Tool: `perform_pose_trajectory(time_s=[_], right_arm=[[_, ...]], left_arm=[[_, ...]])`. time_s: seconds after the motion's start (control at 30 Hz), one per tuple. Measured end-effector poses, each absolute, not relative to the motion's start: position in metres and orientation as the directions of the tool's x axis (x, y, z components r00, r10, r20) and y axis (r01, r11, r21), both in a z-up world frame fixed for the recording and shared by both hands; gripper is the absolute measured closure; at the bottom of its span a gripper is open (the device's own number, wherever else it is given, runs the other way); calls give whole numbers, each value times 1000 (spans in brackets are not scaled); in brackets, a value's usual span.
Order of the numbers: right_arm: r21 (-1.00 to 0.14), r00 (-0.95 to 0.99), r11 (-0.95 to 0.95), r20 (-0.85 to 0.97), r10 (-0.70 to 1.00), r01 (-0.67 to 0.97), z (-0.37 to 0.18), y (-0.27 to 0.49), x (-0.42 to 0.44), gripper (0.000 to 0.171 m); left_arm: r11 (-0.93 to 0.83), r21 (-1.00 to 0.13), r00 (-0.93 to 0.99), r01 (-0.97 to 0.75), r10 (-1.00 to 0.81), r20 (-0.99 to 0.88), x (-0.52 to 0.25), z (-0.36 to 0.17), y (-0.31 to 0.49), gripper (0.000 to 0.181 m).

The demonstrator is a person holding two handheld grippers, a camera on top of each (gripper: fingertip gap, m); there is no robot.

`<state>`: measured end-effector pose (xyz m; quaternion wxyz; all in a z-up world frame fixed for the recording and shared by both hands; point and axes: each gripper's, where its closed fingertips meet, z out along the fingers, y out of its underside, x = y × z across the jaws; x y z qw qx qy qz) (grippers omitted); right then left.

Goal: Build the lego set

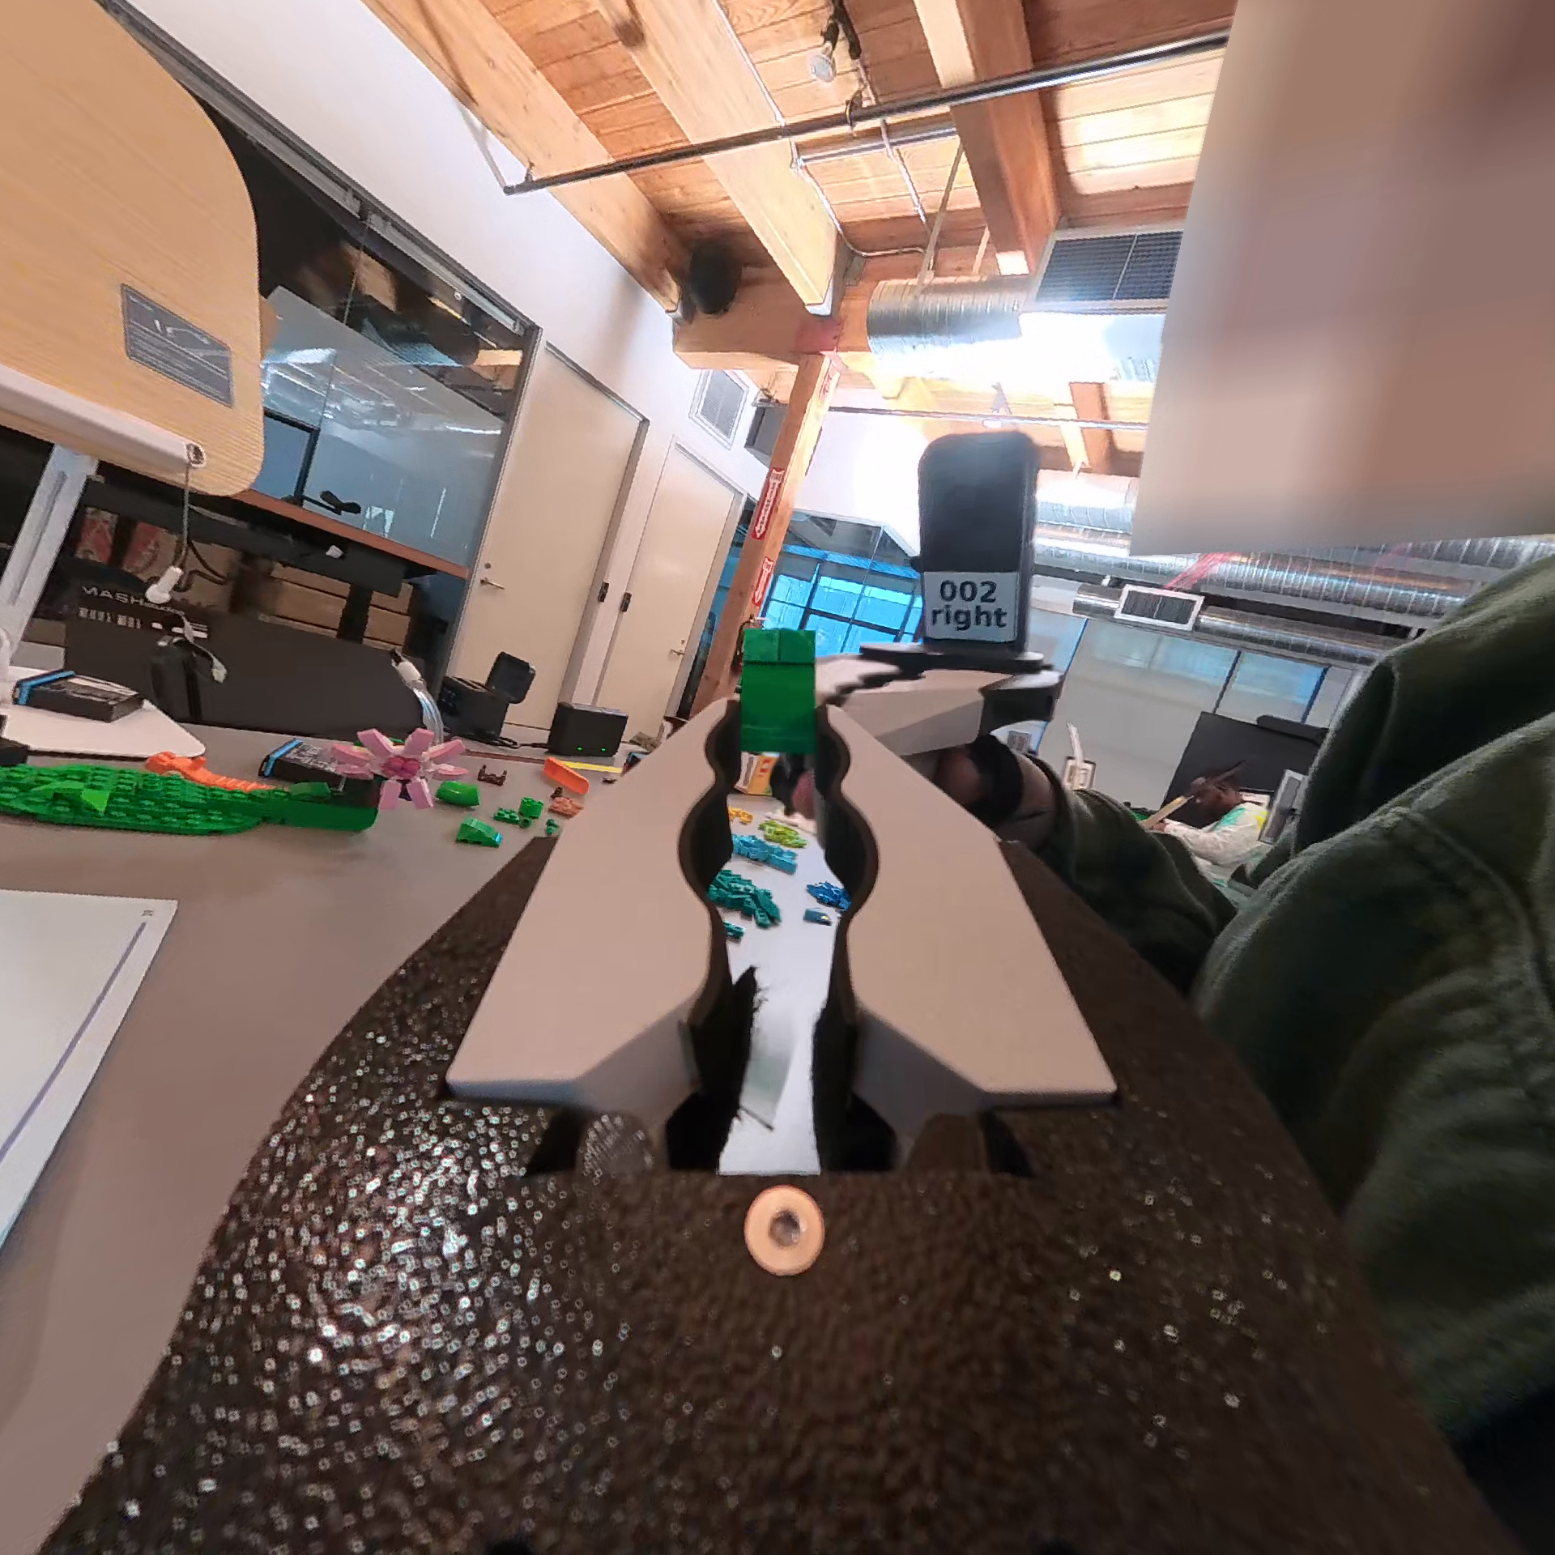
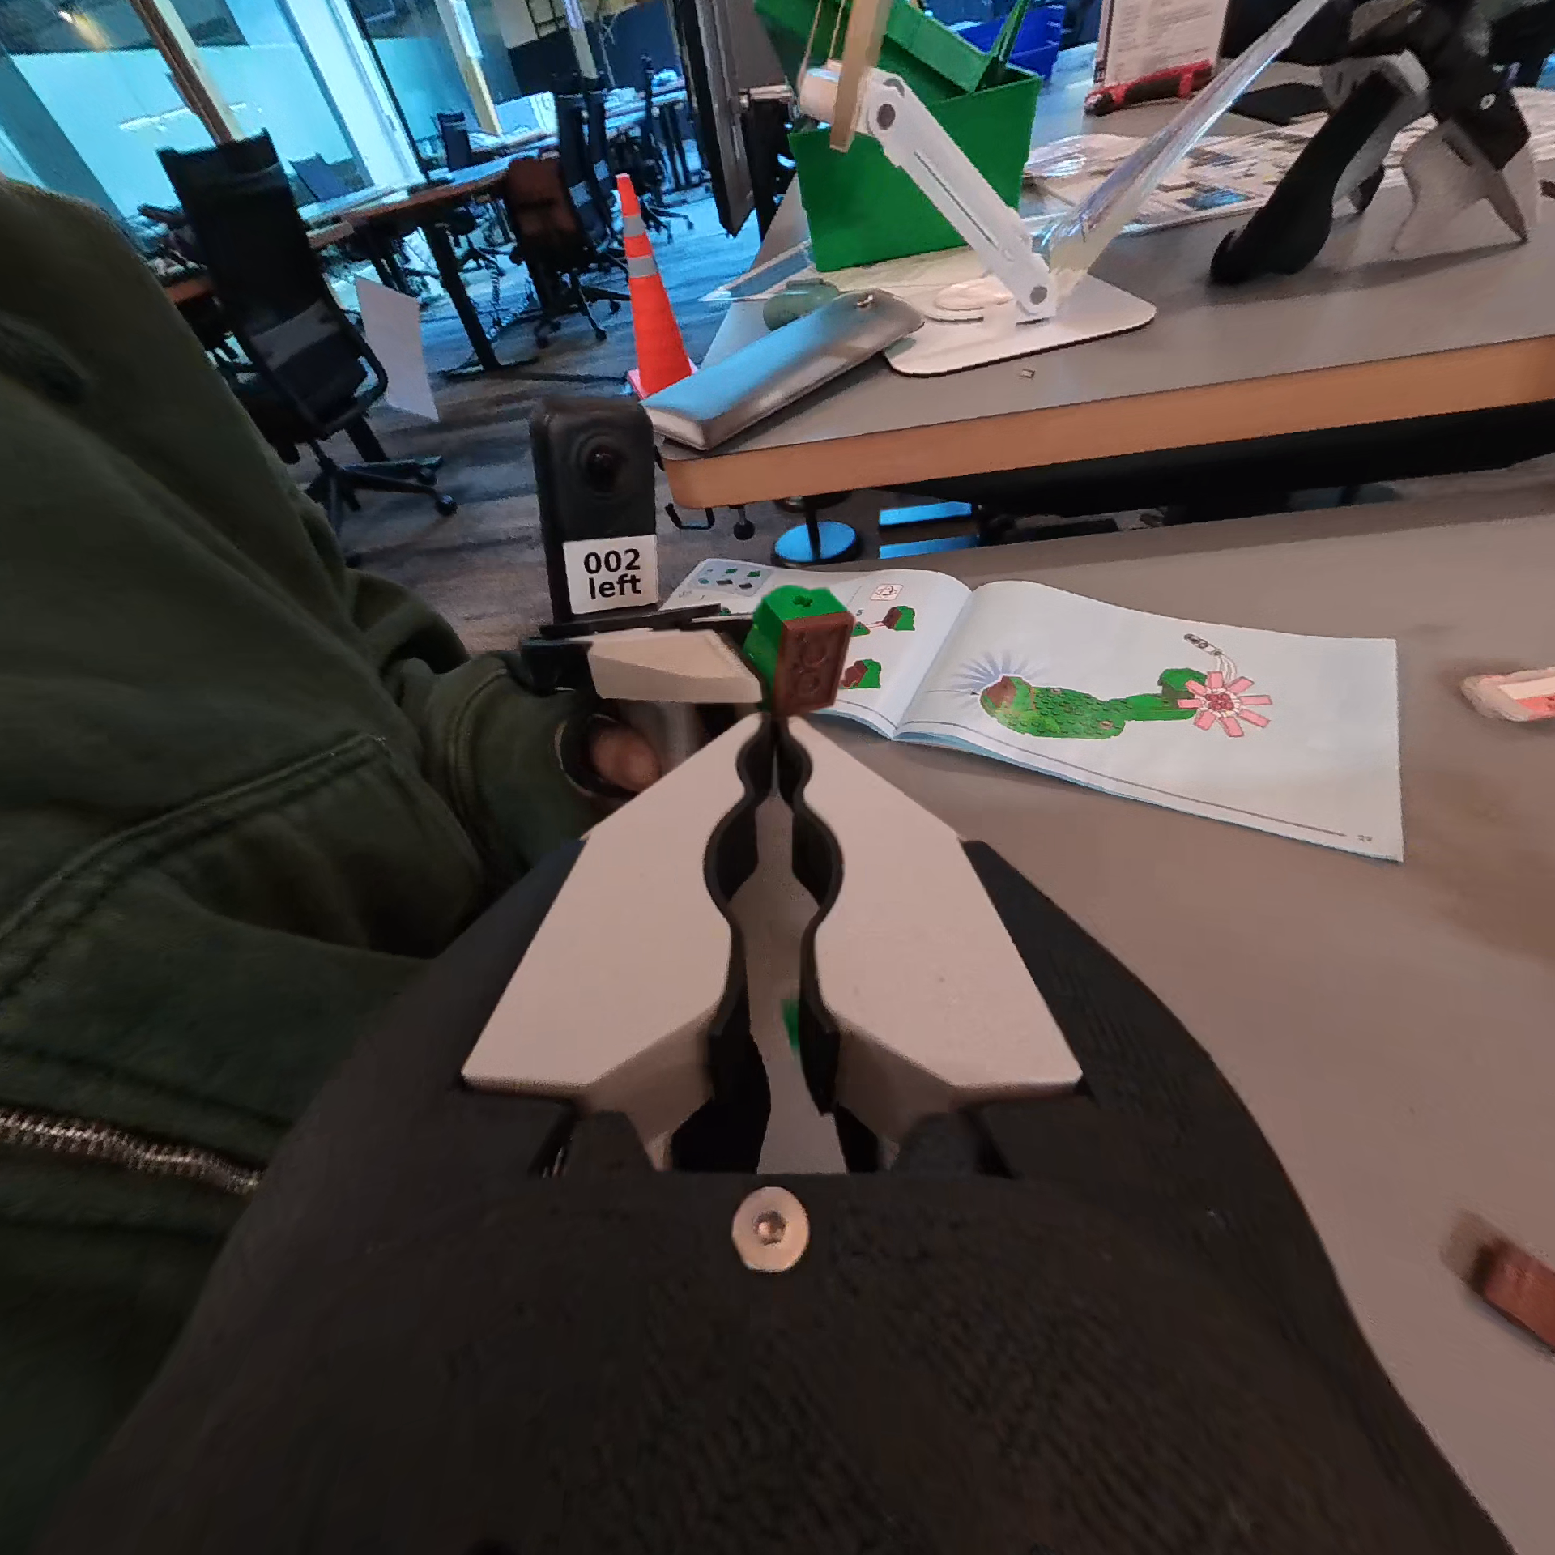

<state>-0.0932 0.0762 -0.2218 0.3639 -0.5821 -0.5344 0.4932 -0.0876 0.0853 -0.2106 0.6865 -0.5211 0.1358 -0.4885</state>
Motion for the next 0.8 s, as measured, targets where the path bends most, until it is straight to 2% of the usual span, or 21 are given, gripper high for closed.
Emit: perform_pose_trajectory(time_s=[0.13, 0.23, 0.37, 0.53, 0.67, 0.73, 0.8], right_arm=[[-948, -36, -167, -183, 982, 271, -228, 85, -88, 171], [-911, 31, -203, -206, 978, 359, -254, 103, -77, 171], [-934, -33, -269, -284, 958, 237, -240, 96, -78, 145], [-956, -61, -280, -286, 956, 85, -211, 87, -86, 142], [-925, -56, -374, -378, 924, 74, -209, 86, -90, 144], [-928, -22, -361, -364, 931, 94, -212, 88, -90, 153], [-935, -6, -335, -338, 941, 114, -214, 89, -89, 154]], left_arm=[[-17, -845, 502, 534, -798, 333, -91, -211, 88, 167], [-9, -850, 527, 527, -781, 335, -94, -212, 91, 167], [5, -872, 551, 490, -776, 306, -90, -214, 92, 167], [136, -938, 679, 319, -723, 126, -83, -217, 91, 167], [299, -954, 796, -22, -572, -198, -83, -224, 93, 167], [319, -945, 796, -69, -553, -245, -82, -224, 92, 167], [315, -946, 797, -73, -552, -246, -81, -225, 93, 167]])
